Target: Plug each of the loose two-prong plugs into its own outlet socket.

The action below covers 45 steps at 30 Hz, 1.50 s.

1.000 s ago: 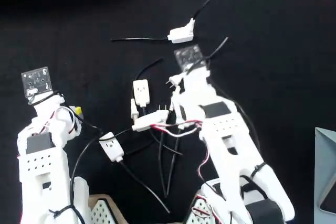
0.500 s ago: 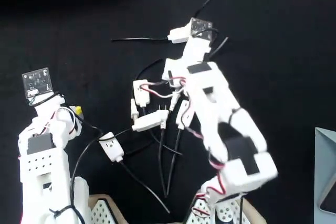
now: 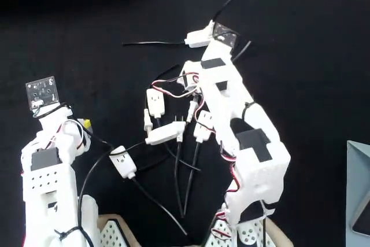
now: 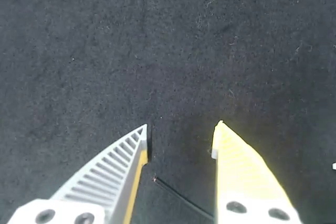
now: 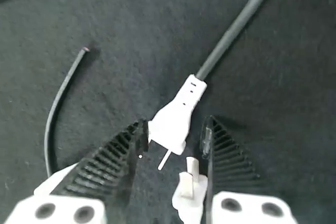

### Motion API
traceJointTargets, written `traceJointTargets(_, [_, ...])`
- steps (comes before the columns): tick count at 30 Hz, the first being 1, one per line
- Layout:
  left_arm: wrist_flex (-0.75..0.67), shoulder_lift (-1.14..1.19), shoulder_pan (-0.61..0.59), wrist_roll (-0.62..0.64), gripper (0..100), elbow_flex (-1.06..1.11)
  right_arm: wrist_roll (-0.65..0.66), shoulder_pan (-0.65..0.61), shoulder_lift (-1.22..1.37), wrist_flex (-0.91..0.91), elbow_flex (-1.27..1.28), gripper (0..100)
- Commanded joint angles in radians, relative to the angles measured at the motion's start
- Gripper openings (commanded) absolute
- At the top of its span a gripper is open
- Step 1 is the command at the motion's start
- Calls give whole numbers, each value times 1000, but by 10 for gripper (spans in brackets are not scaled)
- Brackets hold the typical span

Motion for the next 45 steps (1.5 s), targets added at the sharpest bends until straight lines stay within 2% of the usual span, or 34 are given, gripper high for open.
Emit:
traceJointTargets(1, [-17, -17, 4, -9, 206, -8, -14, 23, -15, 29, -53, 174])
traceJointTargets(10, [-17, -17, 1, -9, 206, -8, -15, 23, 67, 37, -81, 168])
traceJointTargets(12, [-17, -17, 1, -9, 206, -8, -15, 23, 93, 71, -110, 126])
traceJointTargets(15, [-17, -17, 1, -9, 206, -8, -14, 23, 116, 133, -171, 12])
traceJointTargets(22, [-17, -17, 1, -9, 206, -8, 3, 25, 68, 270, -240, 12])
traceJointTargets(30, [-17, -17, 1, -9, 206, -8, 229, 61, -131, 387, -240, 11])
traceJointTargets(40, [-17, -17, 1, -9, 206, -13, 632, 72, -499, 651, -182, 11])
traceJointTargets(45, [-15, -17, 4, -3, 206, -58, 724, -9, -677, 651, -22, 11])
